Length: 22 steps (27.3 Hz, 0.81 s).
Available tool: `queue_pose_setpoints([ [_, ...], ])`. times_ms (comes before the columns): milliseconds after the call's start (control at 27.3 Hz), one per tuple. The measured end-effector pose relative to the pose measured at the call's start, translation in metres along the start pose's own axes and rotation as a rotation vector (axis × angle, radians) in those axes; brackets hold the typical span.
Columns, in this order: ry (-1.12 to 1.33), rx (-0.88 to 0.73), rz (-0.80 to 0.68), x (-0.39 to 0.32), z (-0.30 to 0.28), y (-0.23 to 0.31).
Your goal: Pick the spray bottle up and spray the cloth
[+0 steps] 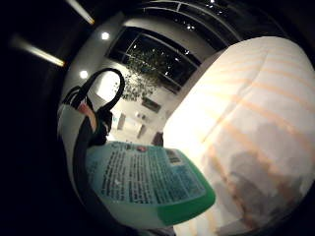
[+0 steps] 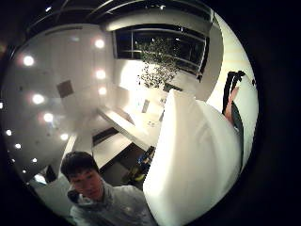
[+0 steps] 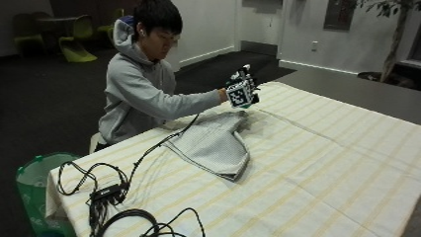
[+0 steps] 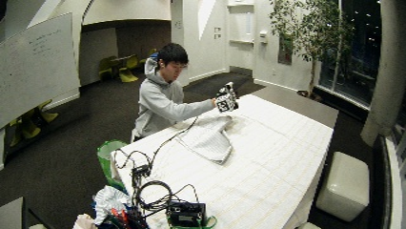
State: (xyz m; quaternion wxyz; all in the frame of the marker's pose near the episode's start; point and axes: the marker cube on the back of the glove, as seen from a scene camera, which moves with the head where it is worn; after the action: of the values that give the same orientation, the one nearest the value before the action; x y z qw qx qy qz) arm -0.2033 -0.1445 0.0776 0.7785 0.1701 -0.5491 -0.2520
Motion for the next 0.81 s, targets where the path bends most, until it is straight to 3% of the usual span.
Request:
queue_pose_setpoints([
  [110,0.030,-0.001,-0.017,0.017,0.032,-0.003],
  [403,0.002,0.106,0.001,0.034,0.052,-0.018],
  [660,0.147,-0.031,0.020,0.052,0.051,-0.005],
  [806,0.169,-0.029,0.025,0.045,0.039,-0.007],
])
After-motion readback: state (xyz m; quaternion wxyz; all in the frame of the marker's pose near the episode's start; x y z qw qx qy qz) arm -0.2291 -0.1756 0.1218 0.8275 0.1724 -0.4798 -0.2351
